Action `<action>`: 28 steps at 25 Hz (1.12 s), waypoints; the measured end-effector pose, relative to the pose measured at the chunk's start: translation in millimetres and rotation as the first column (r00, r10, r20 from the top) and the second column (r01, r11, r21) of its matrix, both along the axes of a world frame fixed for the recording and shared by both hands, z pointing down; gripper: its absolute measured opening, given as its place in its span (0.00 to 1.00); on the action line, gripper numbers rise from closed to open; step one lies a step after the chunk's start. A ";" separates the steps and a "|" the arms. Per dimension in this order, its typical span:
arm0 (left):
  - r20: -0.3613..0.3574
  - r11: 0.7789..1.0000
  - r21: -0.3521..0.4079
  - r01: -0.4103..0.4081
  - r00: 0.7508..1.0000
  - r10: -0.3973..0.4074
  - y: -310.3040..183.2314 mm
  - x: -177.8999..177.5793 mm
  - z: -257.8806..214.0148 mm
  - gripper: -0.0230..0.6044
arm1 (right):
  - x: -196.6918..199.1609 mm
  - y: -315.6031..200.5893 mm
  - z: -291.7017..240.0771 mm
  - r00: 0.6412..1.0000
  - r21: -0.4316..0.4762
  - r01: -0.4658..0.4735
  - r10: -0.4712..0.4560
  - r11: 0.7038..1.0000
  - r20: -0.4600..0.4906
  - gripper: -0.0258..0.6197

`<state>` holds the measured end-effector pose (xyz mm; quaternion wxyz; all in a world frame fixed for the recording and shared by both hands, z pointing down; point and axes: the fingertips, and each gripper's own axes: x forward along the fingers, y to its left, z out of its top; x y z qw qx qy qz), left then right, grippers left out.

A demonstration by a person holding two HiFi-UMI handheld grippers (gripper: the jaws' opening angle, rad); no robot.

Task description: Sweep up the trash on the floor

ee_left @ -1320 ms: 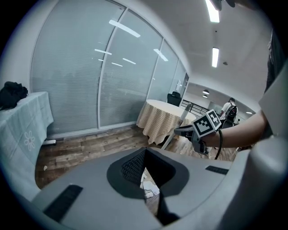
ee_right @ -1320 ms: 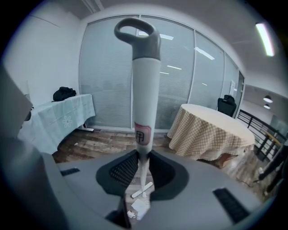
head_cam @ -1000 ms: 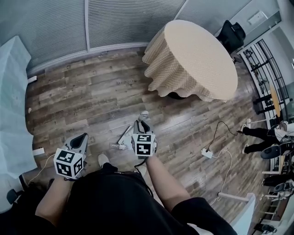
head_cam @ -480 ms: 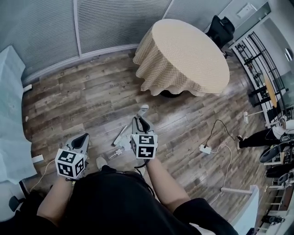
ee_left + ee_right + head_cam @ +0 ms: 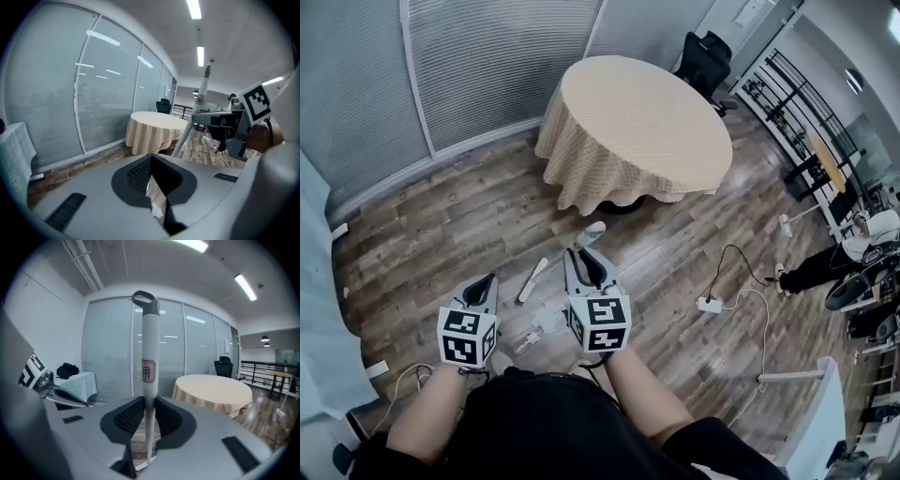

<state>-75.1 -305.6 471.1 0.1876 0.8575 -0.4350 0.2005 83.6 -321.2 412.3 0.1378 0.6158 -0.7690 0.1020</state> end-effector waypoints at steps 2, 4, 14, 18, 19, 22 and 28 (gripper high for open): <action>-0.025 1.000 0.013 -0.014 1.000 0.015 -6.8 20.4 -18.8 0.03 | 11.0 4.2 -17.9 1.000 0.028 -0.006 0.006 1.000 0.001 0.17; -0.035 0.999 0.035 -0.023 0.999 0.024 -13.3 39.2 -38.5 0.03 | 23.7 8.9 -34.0 1.000 0.053 -0.009 0.009 0.999 -0.001 0.17; -0.012 0.983 0.130 -0.131 0.991 0.134 -10.2 131.0 -96.4 0.03 | 98.4 41.7 -74.6 0.998 0.105 -0.064 0.066 0.992 -0.011 0.17; 0.029 0.965 0.176 -0.194 0.981 0.192 0.1 155.6 -105.1 0.03 | 114.8 53.9 -86.6 0.996 0.131 -0.076 0.081 0.988 -0.031 0.17; 0.019 0.963 0.174 -0.204 0.979 0.204 1.3 161.0 -106.4 0.03 | 119.7 55.3 -87.6 0.996 0.132 -0.082 0.087 0.988 -0.029 0.17; -0.005 0.958 0.174 -0.226 0.973 0.231 4.3 175.3 -109.4 0.03 | 135.4 60.0 -88.4 0.993 0.131 -0.108 0.112 0.986 -0.028 0.17; -0.024 0.954 0.184 -0.237 0.969 0.245 5.4 188.6 -109.6 0.03 | 151.6 65.1 -89.0 0.991 0.132 -0.133 0.136 0.982 -0.013 0.17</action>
